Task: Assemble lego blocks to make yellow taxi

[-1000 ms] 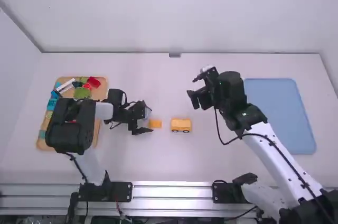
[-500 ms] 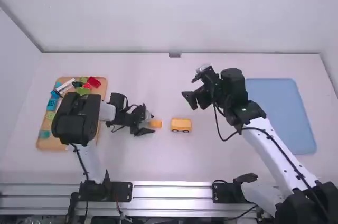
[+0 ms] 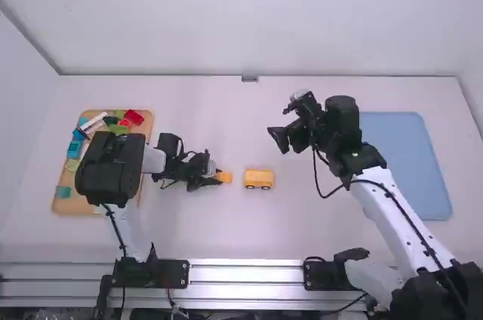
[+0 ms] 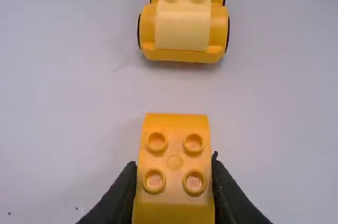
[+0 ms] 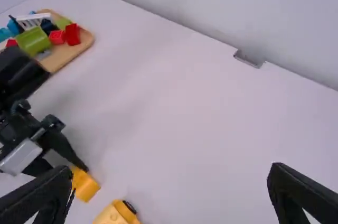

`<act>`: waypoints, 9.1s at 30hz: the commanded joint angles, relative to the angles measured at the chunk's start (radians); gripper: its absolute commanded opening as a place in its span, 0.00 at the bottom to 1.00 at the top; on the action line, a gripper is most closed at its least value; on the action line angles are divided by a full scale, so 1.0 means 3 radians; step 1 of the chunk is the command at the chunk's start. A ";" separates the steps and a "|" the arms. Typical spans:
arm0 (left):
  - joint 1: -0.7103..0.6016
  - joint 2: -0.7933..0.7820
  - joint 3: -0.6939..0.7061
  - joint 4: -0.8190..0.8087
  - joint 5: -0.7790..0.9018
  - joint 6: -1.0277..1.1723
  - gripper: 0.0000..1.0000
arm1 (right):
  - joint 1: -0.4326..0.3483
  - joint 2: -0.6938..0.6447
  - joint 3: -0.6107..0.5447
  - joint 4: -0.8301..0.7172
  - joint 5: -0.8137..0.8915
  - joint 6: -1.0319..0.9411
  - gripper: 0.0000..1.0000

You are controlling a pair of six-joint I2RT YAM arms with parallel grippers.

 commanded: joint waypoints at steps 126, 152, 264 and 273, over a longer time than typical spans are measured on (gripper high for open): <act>-0.0570 -0.0327 -0.0029 0.1472 0.0426 -0.2022 0.99 | -0.0090 0.3267 -0.0806 0.3037 -0.2478 -0.2487 0.45; -0.0385 -0.1016 -0.0573 0.2054 -0.2051 -0.4044 0.99 | -0.2583 0.0322 -0.1537 0.2207 0.0308 -0.0646 0.30; 0.0030 -0.6626 -0.2450 -0.0096 -0.3448 -0.4605 0.00 | -0.0860 -0.3681 -0.3019 0.0578 0.1376 0.0566 0.00; 0.0030 -0.6626 -0.2450 -0.0096 -0.3448 -0.4605 0.00 | -0.0860 -0.3976 -0.3019 0.0578 0.1376 0.0566 0.00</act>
